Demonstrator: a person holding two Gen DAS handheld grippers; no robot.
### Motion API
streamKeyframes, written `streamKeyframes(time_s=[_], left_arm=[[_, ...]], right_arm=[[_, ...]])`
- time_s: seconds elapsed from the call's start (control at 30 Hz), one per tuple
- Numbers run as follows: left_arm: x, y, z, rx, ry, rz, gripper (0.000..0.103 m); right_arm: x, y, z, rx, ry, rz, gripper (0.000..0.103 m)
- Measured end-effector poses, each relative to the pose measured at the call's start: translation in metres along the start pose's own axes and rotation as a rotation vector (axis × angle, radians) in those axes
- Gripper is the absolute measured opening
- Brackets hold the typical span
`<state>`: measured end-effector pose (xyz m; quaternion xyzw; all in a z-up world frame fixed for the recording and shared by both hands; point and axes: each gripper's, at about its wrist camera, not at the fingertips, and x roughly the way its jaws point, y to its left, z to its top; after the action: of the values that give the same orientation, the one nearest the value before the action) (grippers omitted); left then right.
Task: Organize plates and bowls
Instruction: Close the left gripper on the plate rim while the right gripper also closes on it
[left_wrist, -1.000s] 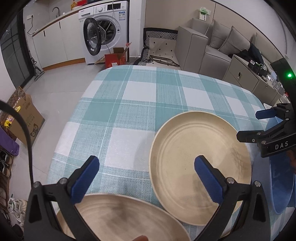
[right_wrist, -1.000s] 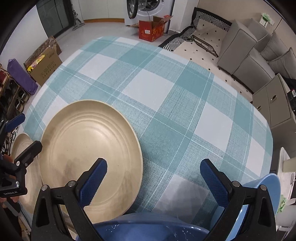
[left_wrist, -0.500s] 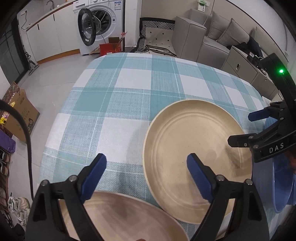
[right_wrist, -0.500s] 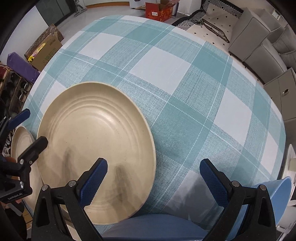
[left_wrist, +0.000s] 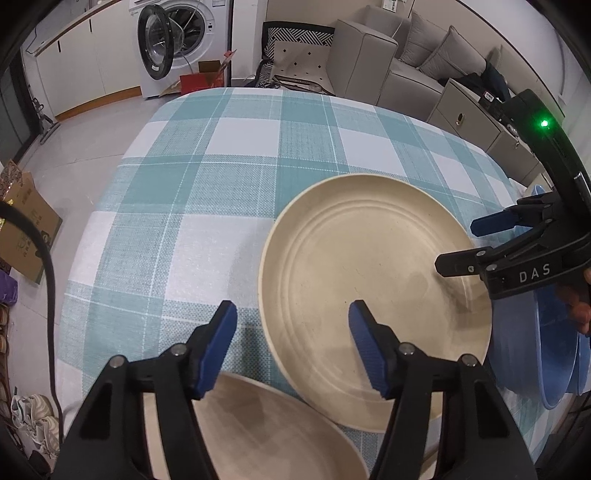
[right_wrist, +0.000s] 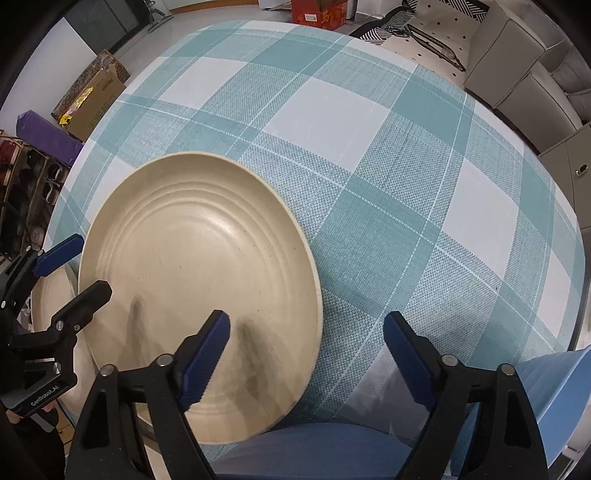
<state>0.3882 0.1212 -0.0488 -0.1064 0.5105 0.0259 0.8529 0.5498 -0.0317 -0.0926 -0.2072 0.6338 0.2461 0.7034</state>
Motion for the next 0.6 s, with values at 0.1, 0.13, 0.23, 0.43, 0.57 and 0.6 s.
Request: streamKeyframes(time_s=[0.1,0.13,0.23,0.43,0.57,0.6], left_arm=[[0.0017,-0.0004,-0.0005,0.002,0.01,0.002,0.057],[0.0022,-0.0007,-0.0006,0.002,0.012,0.002,0.056],[0.0034,-0.002,-0.0011,0.008,0.018,-0.002,0.055],[0.0088,-0.0071,-0.0007,0.016,0.042,0.001,0.047],[0.0081,-0.0064,-0.0008,0.011,0.039,-0.003,0.044],[0.0079,-0.0063,-0.0007,0.012,0.038,-0.002,0.044]], right_arm=[[0.0039,0.0001,-0.0013,-0.001,0.005,0.0,0.079],[0.0043,0.0004,-0.0014,0.001,0.005,0.005,0.077],[0.0056,0.0018,-0.0002,0.0,0.006,0.016,0.075],[0.0067,0.0029,0.0003,0.0,0.015,0.035,0.064],[0.0066,0.0037,0.0019,-0.001,0.017,0.044,0.055],[0.0066,0.0037,0.0036,-0.003,0.017,0.047,0.054]])
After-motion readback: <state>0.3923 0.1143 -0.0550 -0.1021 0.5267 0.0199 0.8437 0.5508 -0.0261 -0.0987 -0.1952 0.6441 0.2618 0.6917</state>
